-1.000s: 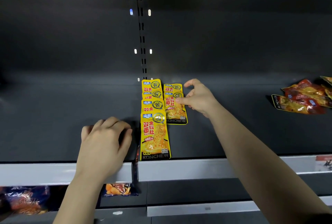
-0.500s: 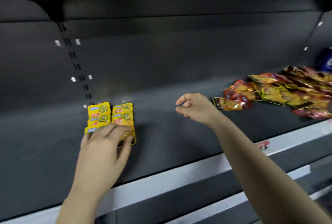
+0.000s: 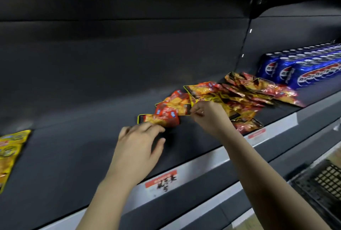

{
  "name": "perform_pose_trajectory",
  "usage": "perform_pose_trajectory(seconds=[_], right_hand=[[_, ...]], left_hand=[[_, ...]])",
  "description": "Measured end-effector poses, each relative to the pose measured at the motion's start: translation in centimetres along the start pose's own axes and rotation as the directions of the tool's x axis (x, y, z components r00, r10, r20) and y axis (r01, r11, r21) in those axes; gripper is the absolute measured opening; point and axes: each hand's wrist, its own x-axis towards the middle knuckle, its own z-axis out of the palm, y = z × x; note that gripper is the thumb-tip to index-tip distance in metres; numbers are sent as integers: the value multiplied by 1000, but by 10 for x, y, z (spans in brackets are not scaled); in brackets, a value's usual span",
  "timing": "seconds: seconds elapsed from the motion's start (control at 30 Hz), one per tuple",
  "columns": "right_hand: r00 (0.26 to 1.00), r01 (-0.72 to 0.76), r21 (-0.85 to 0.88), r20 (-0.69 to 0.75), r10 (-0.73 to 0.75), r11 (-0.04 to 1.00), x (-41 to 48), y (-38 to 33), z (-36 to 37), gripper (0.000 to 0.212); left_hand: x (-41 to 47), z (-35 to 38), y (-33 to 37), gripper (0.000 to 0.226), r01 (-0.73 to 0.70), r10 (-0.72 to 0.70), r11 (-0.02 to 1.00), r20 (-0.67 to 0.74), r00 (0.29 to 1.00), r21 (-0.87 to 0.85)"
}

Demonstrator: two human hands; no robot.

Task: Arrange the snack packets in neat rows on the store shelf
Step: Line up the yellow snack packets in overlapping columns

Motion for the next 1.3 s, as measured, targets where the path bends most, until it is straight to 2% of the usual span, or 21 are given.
perform_pose_trajectory(seconds=[0.1,0.2,0.3,0.4,0.5,0.63,0.77,0.87,0.93,1.0,1.07,1.13,1.2,1.23,1.3], right_hand=[[999,-26,-84,-40,22,996,15,38,-14,14],[1000,9,-156,-1,-10,988,32,63,-18,23],[1000,7,-181,0,-7,984,47,73,-14,39],[998,-48,-264,35,60,963,58,73,-7,57],[992,-60,-317,90,93,946,66,71,-5,62],[982,-85,-170,153,111,982,72,76,-6,63],[974,-162,144,183,135,976,69,85,-20,39],[993,-95,370,102,62,924,62,92,-31,17],[998,-49,530,67,16,846,52,89,-37,13],[994,-33,670,102,-48,742,40,78,-40,15],[979,-30,814,140,-146,580,29,64,-40,14],[959,-35,894,156,-237,447,21,52,-36,18],[942,13,886,145,-303,463,18,46,-31,22],[935,46,859,143,-325,510,18,45,-28,22],[928,81,781,168,-333,620,23,47,-27,19]], left_hand=[[24,17,33,38,19,-19,1000,-11,1000,-8],[38,35,55,29,50,-50,999,-21,999,-2],[50,48,66,22,84,-84,996,-15,996,26],[62,54,72,22,99,-100,993,-2,995,70],[69,57,73,22,116,-117,988,4,993,103],[72,62,69,21,128,-129,984,-1,992,125],[73,63,65,26,150,-154,982,28,988,117],[74,65,66,25,177,-178,981,8,984,75],[73,68,66,23,211,-211,977,-23,977,-9],[73,67,68,20,259,-273,945,-44,961,-200],[76,66,72,13,284,-324,846,-11,946,-452],[79,65,78,23,261,-319,710,31,947,-655],[81,63,79,32,246,-328,617,40,944,-748],[81,62,78,32,243,-331,616,34,943,-750],[82,59,73,26,259,-339,700,9,941,-666]])
